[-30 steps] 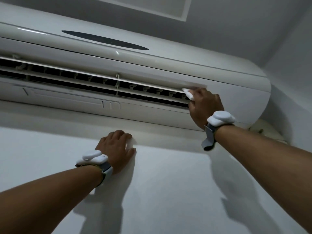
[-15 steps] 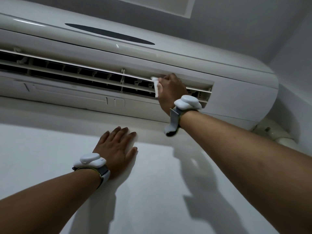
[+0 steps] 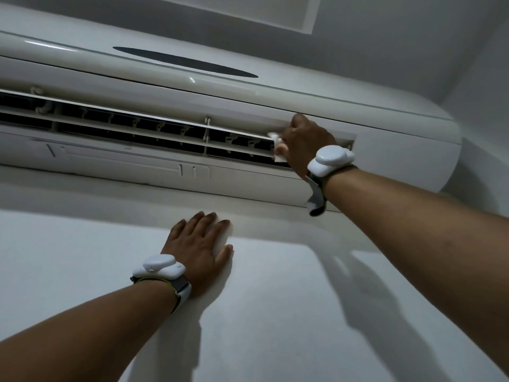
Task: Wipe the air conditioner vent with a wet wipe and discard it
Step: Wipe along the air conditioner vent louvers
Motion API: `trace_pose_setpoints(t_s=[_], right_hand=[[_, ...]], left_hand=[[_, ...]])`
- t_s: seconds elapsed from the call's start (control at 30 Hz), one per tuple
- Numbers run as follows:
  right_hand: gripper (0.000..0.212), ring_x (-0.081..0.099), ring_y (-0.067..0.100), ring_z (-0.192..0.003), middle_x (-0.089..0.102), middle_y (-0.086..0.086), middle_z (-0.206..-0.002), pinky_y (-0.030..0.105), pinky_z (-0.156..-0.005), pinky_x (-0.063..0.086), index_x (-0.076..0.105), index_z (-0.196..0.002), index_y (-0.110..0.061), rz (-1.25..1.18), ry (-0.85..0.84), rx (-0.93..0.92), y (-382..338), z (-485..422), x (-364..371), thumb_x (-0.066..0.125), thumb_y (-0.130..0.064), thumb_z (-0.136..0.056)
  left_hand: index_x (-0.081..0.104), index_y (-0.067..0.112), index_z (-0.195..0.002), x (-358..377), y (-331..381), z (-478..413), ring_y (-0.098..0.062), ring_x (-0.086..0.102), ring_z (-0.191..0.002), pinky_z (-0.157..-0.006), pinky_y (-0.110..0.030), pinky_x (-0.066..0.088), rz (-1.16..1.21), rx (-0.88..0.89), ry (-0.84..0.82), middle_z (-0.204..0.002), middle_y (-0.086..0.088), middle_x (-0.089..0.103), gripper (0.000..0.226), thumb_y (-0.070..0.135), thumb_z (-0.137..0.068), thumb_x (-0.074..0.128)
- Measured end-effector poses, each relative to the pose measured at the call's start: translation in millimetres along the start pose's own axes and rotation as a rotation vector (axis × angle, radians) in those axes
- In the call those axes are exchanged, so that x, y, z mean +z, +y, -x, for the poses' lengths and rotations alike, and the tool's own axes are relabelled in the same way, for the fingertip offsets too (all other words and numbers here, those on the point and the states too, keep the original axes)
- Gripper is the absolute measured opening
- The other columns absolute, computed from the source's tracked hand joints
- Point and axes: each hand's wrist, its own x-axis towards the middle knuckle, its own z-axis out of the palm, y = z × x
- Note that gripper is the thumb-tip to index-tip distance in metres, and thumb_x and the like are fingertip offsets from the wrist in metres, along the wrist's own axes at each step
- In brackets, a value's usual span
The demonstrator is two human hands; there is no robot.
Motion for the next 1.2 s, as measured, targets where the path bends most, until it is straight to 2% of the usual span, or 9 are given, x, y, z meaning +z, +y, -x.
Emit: trace_pose_setpoints(t_s=[0.13, 0.23, 0.33, 0.5, 0.6, 0.77, 0.97, 1.07, 1.2], right_hand=[[0.026, 0.057, 0.036, -0.093, 0.056, 0.014, -0.107, 0.035, -0.066, 0.040, 0.062, -0.106, -0.006, 0.046, -0.010, -0.048, -11.7, -13.2, 1.2, 0.051, -0.027, -0.093], [0.023, 0.053, 0.034, -0.099, 0.060, 0.014, -0.108, 0.038, -0.073, 0.045, 0.057, -0.109, -0.008, 0.104, 0.053, -0.140, -12.5, -9.2, 7.0, 0.041, -0.019, -0.097], [0.036, 0.051, 0.034, -0.101, 0.063, 0.016, -0.105, 0.042, -0.080, 0.042, 0.061, -0.106, -0.005, 0.115, 0.084, -0.195, -1.9, -0.6, 11.0, 0.031, -0.025, -0.102], [0.034, 0.059, 0.036, -0.097, 0.063, 0.018, -0.105, 0.043, -0.076, 0.048, 0.055, -0.126, -0.011, 0.090, 0.040, -0.162, 28.2, 24.5, 14.9, 0.035, -0.027, -0.103], [0.031, 0.061, 0.037, -0.086, 0.063, 0.019, -0.096, 0.041, -0.068, 0.048, 0.058, -0.116, -0.006, 0.127, 0.052, -0.105, 49.5, 39.0, 14.7, 0.037, -0.024, -0.102], [0.029, 0.058, 0.037, -0.089, 0.061, 0.019, -0.099, 0.043, -0.075, 0.045, 0.055, -0.110, -0.004, 0.198, 0.064, 0.041, 71.1, 58.6, 17.3, 0.032, -0.019, -0.102], [0.035, 0.052, 0.032, -0.108, 0.060, 0.012, -0.114, 0.039, -0.091, 0.041, 0.053, -0.122, -0.015, -0.078, 0.091, 0.213, 35.8, 51.3, 20.9, 0.041, -0.006, -0.090], [0.036, 0.051, 0.031, -0.106, 0.060, 0.011, -0.112, 0.039, -0.087, 0.043, 0.055, -0.120, -0.015, -0.091, 0.087, 0.194, 11.8, 40.1, 20.7, 0.041, -0.004, -0.090], [0.035, 0.051, 0.031, -0.108, 0.059, 0.010, -0.114, 0.038, -0.090, 0.041, 0.054, -0.125, -0.017, -0.135, 0.091, 0.123, -39.7, 12.3, 23.5, 0.036, -0.012, -0.095]], left_hand=[[0.020, 0.040, -0.148, -2.8, 0.7, -0.7, -0.013, 0.009, -0.146, -0.117, -0.035, 0.007, -0.012, -0.002, -0.019, -0.159, 0.008, 0.018, 0.066, 0.058, -0.086, 0.017], [0.023, 0.041, -0.147, -0.1, 3.3, -2.3, -0.014, 0.013, -0.145, -0.115, -0.035, 0.011, -0.053, -0.017, 0.006, -0.157, 0.008, 0.023, 0.064, 0.059, -0.085, 0.020], [0.022, 0.040, -0.146, 3.0, 7.4, -11.7, -0.018, 0.015, -0.144, -0.112, -0.038, 0.014, -0.088, -0.065, -0.007, -0.156, 0.003, 0.025, 0.062, 0.059, -0.087, 0.021], [0.015, 0.036, -0.150, 13.3, 15.6, -21.3, -0.022, 0.009, -0.146, -0.115, -0.045, 0.011, -0.097, -0.141, -0.053, -0.158, -0.001, 0.018, 0.064, 0.058, -0.089, 0.015], [0.012, 0.039, -0.151, 20.6, 14.2, -18.8, -0.020, 0.004, -0.147, -0.117, -0.044, 0.004, -0.052, -0.162, -0.025, -0.160, 0.001, 0.013, 0.063, 0.059, -0.091, 0.019], [0.013, 0.041, -0.150, 22.8, 10.5, -18.6, -0.019, 0.004, -0.147, -0.117, -0.043, 0.004, -0.029, -0.156, 0.007, -0.160, 0.003, 0.014, 0.064, 0.061, -0.090, 0.018], [0.008, 0.042, -0.151, 17.3, -1.3, -16.8, -0.016, 0.002, -0.148, -0.118, -0.041, 0.004, -0.057, -0.089, -0.029, -0.162, 0.005, 0.008, 0.065, 0.063, -0.090, 0.015], [0.003, 0.044, -0.150, 11.1, -13.2, -11.4, -0.012, -0.005, -0.148, -0.118, -0.038, 0.000, -0.026, -0.008, -0.072, -0.162, 0.009, 0.001, 0.064, 0.064, -0.090, 0.014], [-0.001, 0.049, -0.148, 1.9, -41.2, -0.6, -0.010, -0.010, -0.147, -0.118, -0.037, -0.004, -0.023, -0.003, -0.065, -0.161, 0.014, -0.004, 0.064, 0.066, -0.087, 0.008]])
